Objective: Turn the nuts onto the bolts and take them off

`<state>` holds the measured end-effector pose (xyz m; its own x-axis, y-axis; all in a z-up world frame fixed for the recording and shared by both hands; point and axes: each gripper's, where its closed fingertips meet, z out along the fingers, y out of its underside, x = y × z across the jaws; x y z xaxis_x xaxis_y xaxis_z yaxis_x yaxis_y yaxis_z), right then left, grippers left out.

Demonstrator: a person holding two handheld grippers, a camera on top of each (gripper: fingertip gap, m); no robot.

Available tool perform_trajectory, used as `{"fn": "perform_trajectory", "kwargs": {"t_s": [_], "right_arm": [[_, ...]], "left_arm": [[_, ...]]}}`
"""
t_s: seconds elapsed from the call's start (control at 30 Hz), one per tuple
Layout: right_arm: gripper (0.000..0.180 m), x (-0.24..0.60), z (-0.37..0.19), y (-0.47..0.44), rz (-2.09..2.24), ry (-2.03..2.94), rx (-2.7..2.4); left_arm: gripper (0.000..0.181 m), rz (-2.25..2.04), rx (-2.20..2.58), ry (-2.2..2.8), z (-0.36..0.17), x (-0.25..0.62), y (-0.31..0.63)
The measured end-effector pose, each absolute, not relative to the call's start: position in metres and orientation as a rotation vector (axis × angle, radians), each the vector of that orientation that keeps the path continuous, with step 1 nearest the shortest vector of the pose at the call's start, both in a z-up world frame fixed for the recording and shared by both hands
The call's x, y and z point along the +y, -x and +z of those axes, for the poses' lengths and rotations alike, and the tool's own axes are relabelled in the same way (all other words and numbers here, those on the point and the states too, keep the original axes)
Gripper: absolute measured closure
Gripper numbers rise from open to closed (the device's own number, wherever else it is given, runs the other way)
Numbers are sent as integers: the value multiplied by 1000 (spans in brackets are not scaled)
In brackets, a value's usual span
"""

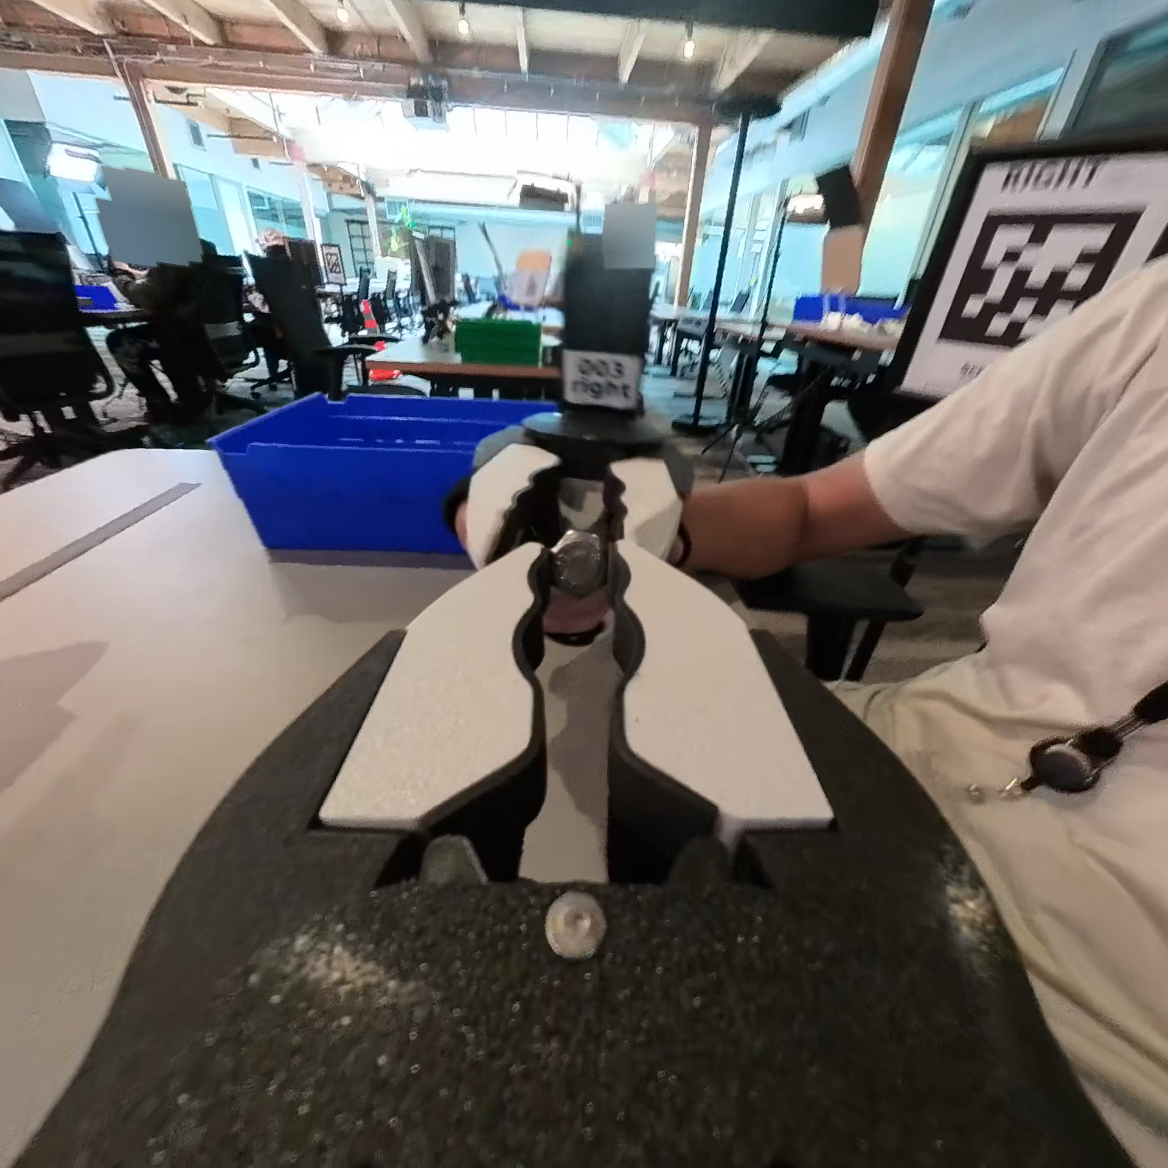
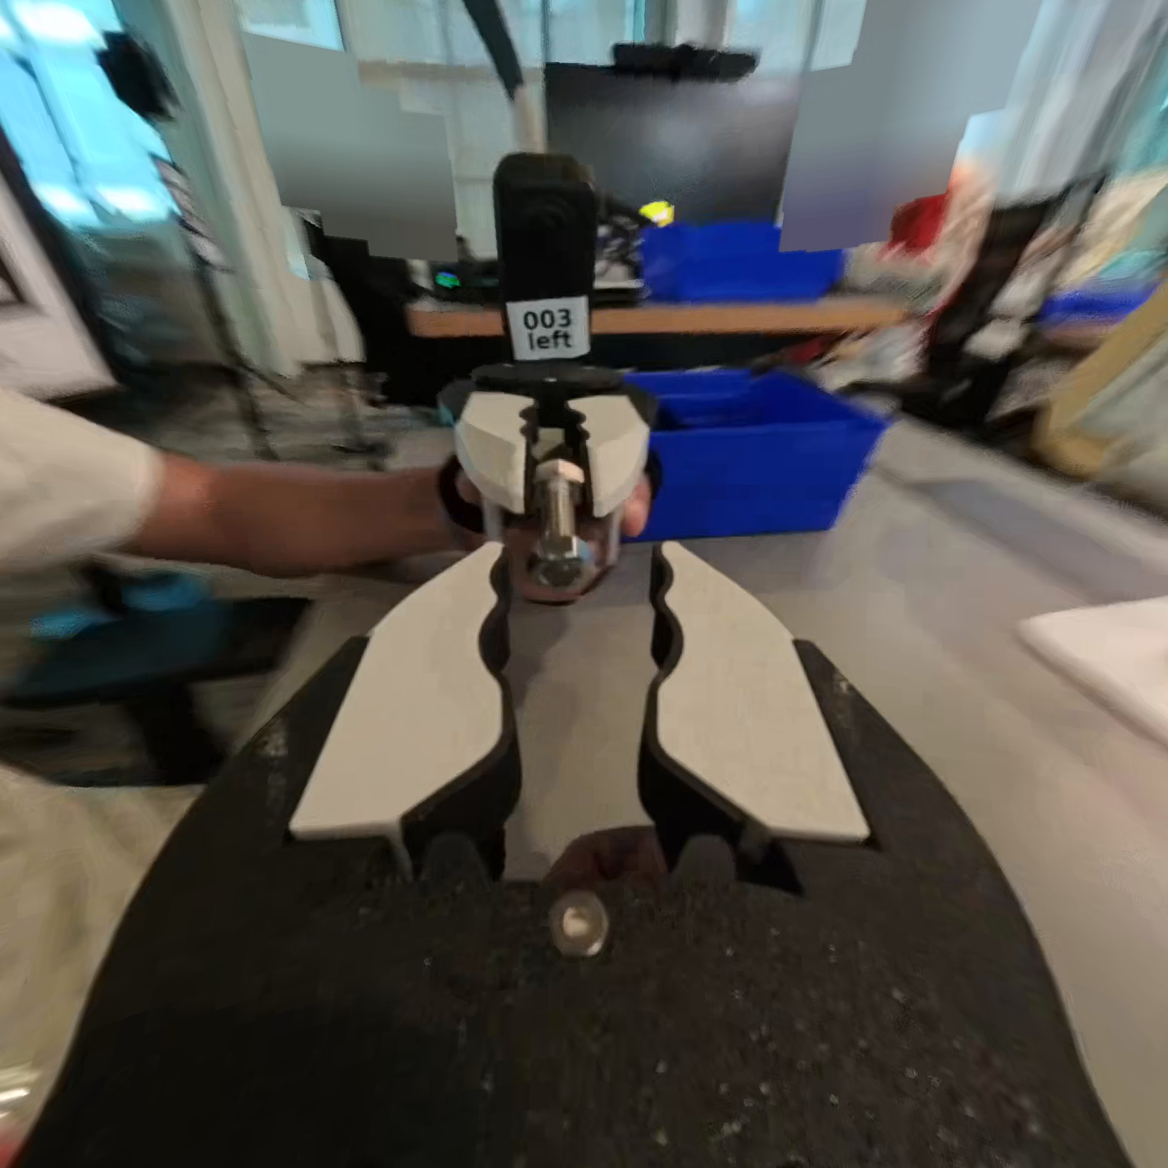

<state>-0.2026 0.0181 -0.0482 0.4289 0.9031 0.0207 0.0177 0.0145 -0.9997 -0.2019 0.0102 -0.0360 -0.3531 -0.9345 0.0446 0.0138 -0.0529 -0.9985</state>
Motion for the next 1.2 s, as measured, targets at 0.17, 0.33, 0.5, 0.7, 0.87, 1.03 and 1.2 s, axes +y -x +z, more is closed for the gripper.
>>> {"fn": "perform_trajectory", "kwargs": {"t_s": [0.17, 0.33, 0.5, 0.7, 0.87, 1.03, 1.2], "right_arm": [[141, 25, -33, 184, -146, 989, -1000], [143, 16, -48, 196, -578, 729, -1149], [146, 10, -45, 195, -506, 723, -1155], [162, 8, -50, 199, -343, 818, -1183], [162, 15, -48, 200, 334, 1187, -1059], [162, 15, -44, 204, 1266, 1505, -751], [160, 17, -45, 201, 1709, 1573, -549]], "left_arm": [[164, -1780, 1312, 1104, -28, 19, 206], [165, -1965, 1308, 1197, -40, 17, 201], [164, -1985, 1345, 1203, -47, 9, 197], [164, -1956, 1381, 1185, -46, 6, 199], [164, -1690, 1420, 1112, -44, 11, 200], [164, -1432, 1450, 1021, -41, 15, 202], [164, -1323, 1468, 1021, -45, 17, 198]]}}
